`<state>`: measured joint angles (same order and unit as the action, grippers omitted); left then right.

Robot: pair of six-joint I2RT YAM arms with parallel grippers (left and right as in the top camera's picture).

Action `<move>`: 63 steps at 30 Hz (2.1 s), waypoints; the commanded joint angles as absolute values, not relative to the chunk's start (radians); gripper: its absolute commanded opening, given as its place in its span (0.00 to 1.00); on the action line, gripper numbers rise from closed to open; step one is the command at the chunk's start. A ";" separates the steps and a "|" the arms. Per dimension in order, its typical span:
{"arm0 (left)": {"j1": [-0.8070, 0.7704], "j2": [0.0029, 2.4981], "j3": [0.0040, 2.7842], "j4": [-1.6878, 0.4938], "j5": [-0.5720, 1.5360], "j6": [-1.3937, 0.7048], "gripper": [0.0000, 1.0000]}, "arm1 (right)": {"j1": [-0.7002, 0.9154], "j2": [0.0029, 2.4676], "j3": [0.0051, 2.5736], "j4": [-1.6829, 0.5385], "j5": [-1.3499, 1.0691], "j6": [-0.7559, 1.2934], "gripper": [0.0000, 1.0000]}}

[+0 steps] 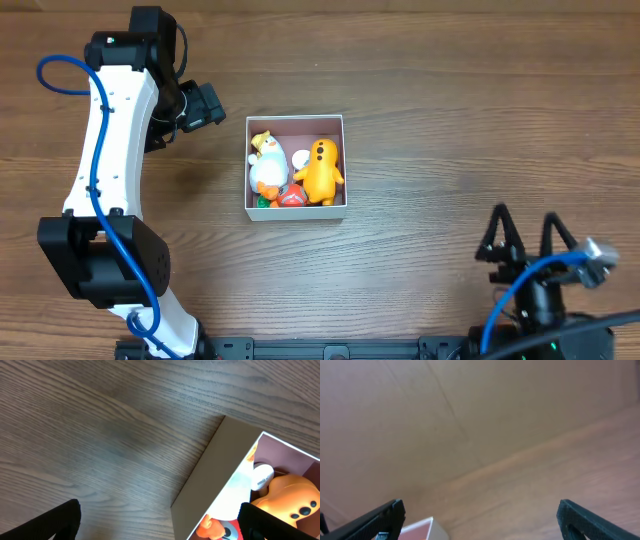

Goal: Pack container

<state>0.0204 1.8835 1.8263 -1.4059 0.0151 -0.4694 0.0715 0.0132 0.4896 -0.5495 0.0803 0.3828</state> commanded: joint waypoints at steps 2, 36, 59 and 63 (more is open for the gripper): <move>0.021 1.885 1.848 -1.406 0.023 -0.483 1.00 | 0.066 0.005 0.308 -0.324 0.026 0.423 1.00; 0.019 1.885 1.848 -1.406 0.023 -0.483 1.00 | 0.043 0.004 0.008 -0.083 -0.003 0.156 1.00; 0.019 1.885 1.848 -1.406 0.023 -0.483 1.00 | 0.043 0.004 0.008 -0.083 -0.002 0.156 1.00; 0.019 1.885 1.848 -1.406 0.023 -0.483 1.00 | 0.043 0.004 0.008 -0.083 -0.003 0.156 1.00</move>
<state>0.0204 1.8835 1.8263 -1.4067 0.0154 -0.4694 0.0463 0.0147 0.0181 -0.0902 0.0032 0.1600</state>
